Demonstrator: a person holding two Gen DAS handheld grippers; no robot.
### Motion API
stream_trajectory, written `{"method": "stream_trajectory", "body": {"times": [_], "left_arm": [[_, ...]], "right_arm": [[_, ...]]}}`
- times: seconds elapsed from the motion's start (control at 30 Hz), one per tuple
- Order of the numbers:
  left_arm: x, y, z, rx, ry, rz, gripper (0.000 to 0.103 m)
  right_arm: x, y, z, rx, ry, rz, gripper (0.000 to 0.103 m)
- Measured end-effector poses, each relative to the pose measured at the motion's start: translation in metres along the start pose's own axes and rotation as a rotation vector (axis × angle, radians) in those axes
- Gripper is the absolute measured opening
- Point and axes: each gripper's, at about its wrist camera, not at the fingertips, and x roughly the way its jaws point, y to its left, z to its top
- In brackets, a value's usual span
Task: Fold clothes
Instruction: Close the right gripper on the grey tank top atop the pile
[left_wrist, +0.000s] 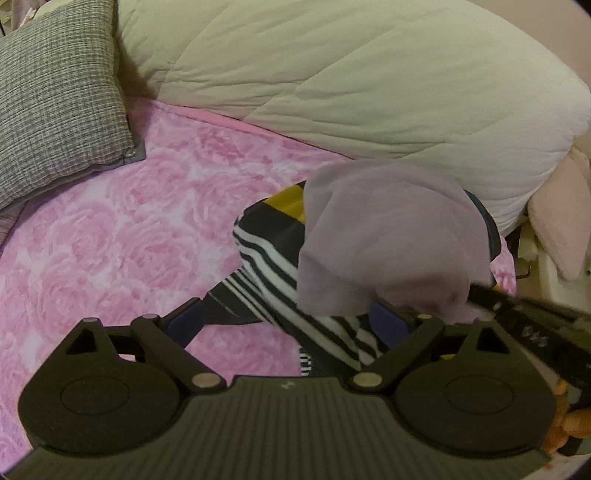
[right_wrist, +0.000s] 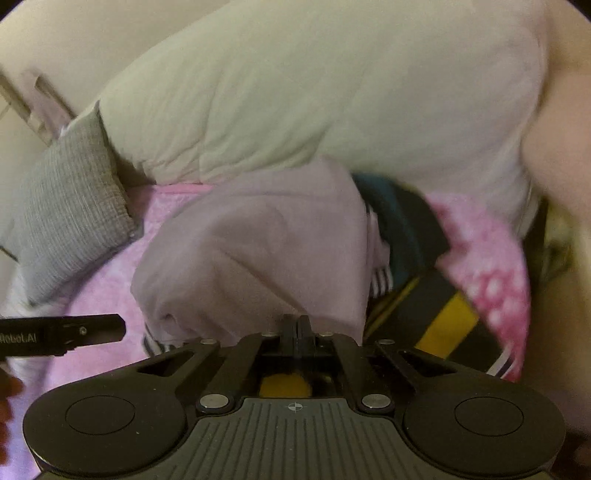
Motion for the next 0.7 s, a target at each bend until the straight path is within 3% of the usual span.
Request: {"method": "stream_trajectory", "body": {"times": [0.17, 0.3, 0.33, 0.4, 0.43, 0.57, 0.63, 0.67, 0.7], "left_arm": [[-0.020, 0.015, -0.008, -0.055, -0.007, 0.017, 0.094], [-0.035, 0.027, -0.013, -0.078, -0.016, 0.032, 0.094], [-0.037, 0.029, -0.014, -0.081, -0.019, 0.040, 0.094], [-0.038, 0.033, -0.015, -0.083, -0.020, 0.050, 0.094], [-0.037, 0.035, -0.014, -0.086, -0.019, 0.056, 0.094], [-0.032, 0.038, -0.012, -0.092, -0.014, 0.070, 0.094], [-0.033, 0.039, -0.011, -0.098, -0.020, 0.072, 0.094], [-0.036, 0.039, -0.011, -0.101, -0.025, 0.073, 0.094], [-0.039, 0.041, -0.011, -0.104, -0.034, 0.072, 0.094]], "right_arm": [[-0.040, 0.032, 0.008, -0.136, -0.114, 0.025, 0.000], [-0.041, 0.035, 0.018, -0.092, -0.046, -0.002, 0.002], [-0.041, 0.037, 0.019, -0.092, -0.040, 0.008, 0.008], [-0.042, 0.040, 0.017, -0.113, -0.063, 0.033, 0.046], [-0.042, 0.043, 0.017, -0.127, -0.076, 0.041, 0.049], [-0.019, 0.057, 0.014, -0.198, -0.046, 0.050, 0.047], [-0.004, 0.062, 0.011, -0.234, -0.010, 0.024, 0.027], [0.002, 0.065, 0.008, -0.259, 0.005, 0.020, 0.008], [0.002, 0.068, 0.007, -0.277, -0.005, -0.001, 0.007]]}}
